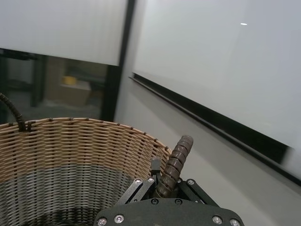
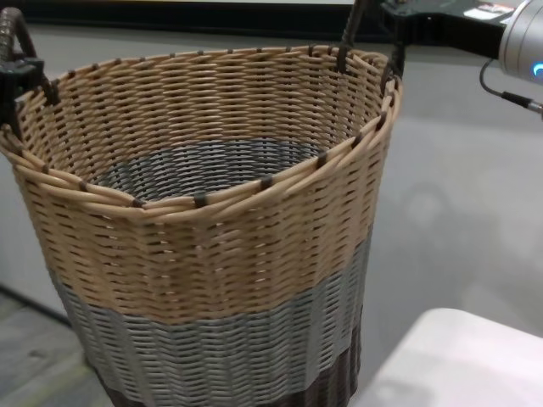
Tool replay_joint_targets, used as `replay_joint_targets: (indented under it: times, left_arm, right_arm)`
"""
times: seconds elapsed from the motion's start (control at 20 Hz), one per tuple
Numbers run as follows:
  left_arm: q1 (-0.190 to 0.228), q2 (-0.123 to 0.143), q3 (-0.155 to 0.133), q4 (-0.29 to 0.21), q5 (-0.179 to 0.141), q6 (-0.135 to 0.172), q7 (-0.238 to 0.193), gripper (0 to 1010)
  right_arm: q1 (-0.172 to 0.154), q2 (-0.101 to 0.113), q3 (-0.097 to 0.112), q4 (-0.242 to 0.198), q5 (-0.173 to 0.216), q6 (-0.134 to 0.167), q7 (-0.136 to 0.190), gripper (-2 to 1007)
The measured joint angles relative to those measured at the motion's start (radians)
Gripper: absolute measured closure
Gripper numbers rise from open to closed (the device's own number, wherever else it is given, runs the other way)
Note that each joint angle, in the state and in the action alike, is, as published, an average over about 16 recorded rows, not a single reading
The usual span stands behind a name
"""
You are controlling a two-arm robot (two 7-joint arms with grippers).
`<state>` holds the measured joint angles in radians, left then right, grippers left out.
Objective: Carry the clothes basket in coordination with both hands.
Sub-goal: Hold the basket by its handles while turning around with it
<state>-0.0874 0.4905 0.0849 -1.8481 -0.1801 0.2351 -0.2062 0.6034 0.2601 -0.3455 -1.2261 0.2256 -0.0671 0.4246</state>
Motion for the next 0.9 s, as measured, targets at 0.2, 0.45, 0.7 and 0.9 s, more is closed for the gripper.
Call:
replay_joint_targets:
  times: [0.2,0.45,0.7,0.9]
  left_arm:
    - [0.000,0.000,0.000,0.000,0.000,0.000,0.000,845]
    - [0.000,0.000,0.000,0.000,0.000,0.000,0.000,845]
    - [0.000,0.000,0.000,0.000,0.000,0.000,0.000,845]
    - [0.000,0.000,0.000,0.000,0.000,0.000,0.000,845]
  right_arm:
    - [0.000,0.000,0.000,0.000,0.000,0.000,0.000,928]
    - [0.000,0.000,0.000,0.000,0.000,0.000,0.000,928]
    - [0.000,0.000,0.000,0.000,0.000,0.000,0.000,929]
    - [0.000,0.000,0.000,0.000,0.000,0.000,0.000,929]
